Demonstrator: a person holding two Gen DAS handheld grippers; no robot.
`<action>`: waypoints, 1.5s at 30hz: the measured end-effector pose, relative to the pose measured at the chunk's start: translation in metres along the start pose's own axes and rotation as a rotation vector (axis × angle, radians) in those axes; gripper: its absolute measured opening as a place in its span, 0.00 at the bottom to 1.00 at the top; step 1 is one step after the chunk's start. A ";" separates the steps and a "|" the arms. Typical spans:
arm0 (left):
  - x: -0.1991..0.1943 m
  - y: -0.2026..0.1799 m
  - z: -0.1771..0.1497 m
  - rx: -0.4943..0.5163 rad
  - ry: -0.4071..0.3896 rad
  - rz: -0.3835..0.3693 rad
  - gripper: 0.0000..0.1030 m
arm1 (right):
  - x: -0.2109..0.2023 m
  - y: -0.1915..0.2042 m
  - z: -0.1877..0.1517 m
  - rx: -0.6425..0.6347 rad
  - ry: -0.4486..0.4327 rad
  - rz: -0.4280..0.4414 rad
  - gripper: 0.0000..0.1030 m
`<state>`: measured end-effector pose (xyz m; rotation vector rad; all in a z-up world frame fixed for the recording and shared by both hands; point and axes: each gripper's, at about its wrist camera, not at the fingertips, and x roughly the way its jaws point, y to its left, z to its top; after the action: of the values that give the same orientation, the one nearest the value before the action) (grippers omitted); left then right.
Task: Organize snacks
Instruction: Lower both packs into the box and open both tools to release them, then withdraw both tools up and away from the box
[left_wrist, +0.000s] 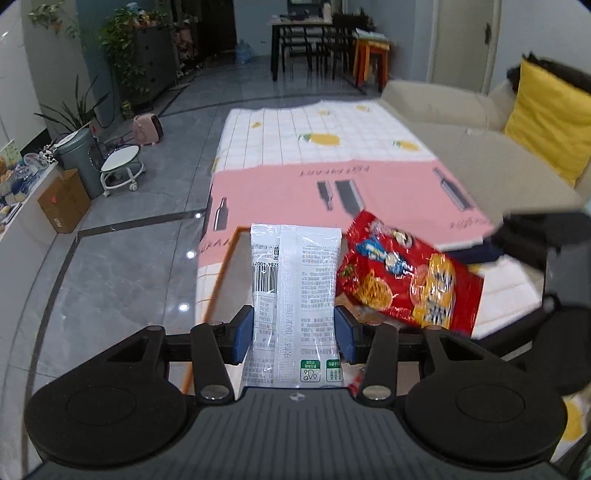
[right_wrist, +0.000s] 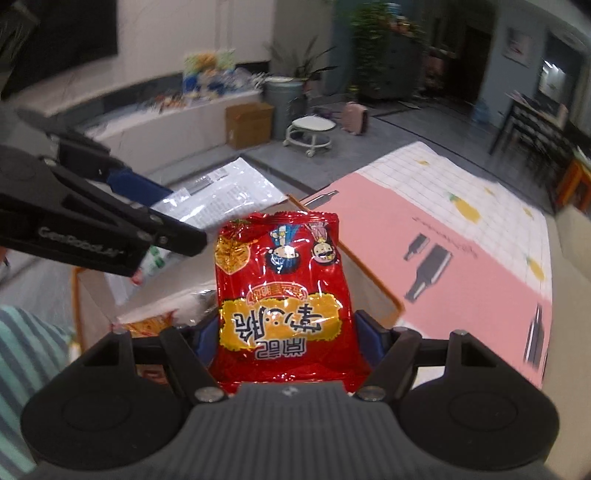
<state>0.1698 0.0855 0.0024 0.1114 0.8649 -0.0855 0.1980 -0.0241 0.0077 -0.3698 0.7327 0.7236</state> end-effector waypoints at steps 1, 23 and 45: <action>0.009 0.002 0.000 0.020 0.019 0.007 0.51 | 0.009 -0.002 0.003 -0.024 0.015 0.001 0.69; 0.102 0.007 -0.019 0.166 0.252 0.099 0.52 | 0.140 -0.009 0.010 -0.236 0.209 -0.006 0.69; 0.124 0.003 -0.014 0.169 0.209 0.126 0.58 | 0.160 -0.021 -0.003 -0.162 0.243 0.046 0.73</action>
<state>0.2401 0.0870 -0.1012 0.3368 1.0565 -0.0290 0.2953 0.0338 -0.1079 -0.5974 0.9168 0.7919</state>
